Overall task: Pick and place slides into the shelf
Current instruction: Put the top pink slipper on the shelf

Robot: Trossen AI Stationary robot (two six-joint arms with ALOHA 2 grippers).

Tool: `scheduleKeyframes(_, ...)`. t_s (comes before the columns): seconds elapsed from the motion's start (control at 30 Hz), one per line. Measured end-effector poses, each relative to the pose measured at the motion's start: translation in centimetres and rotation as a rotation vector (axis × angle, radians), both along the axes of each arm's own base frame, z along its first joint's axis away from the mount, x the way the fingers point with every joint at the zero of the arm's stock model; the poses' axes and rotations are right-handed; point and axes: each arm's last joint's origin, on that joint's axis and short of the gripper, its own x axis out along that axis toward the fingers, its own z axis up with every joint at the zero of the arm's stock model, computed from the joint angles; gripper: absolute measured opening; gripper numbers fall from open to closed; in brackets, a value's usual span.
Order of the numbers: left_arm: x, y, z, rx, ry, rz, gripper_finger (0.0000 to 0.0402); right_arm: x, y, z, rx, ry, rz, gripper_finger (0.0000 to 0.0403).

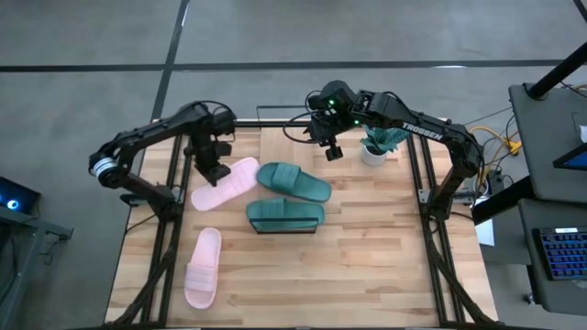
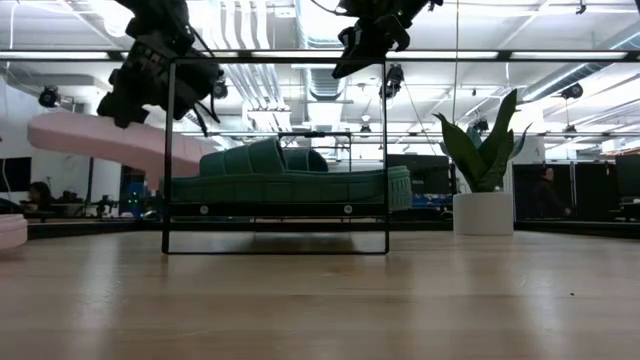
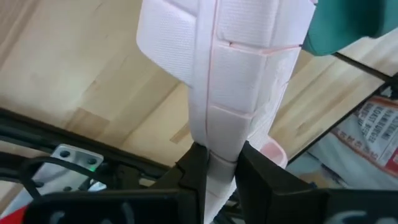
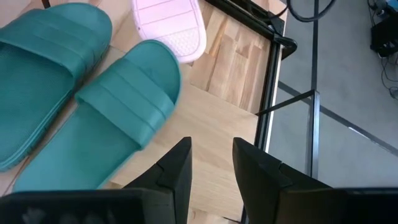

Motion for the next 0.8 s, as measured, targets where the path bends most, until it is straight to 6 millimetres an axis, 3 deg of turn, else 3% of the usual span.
scheduleKeyframes(0.6, -0.9, -0.8, 0.9, 0.036, -0.025, 0.029, 0.0042, 0.0, 0.0, 0.0, 0.000, -0.001, 0.000, 0.0107)
scheduleKeyframes(0.8, -1.6, -1.0, 1.4, 0.136, 0.053, 0.095, 0.0042, 0.0, 0.0, 0.0, 0.001, -0.001, 0.001, 0.0107)
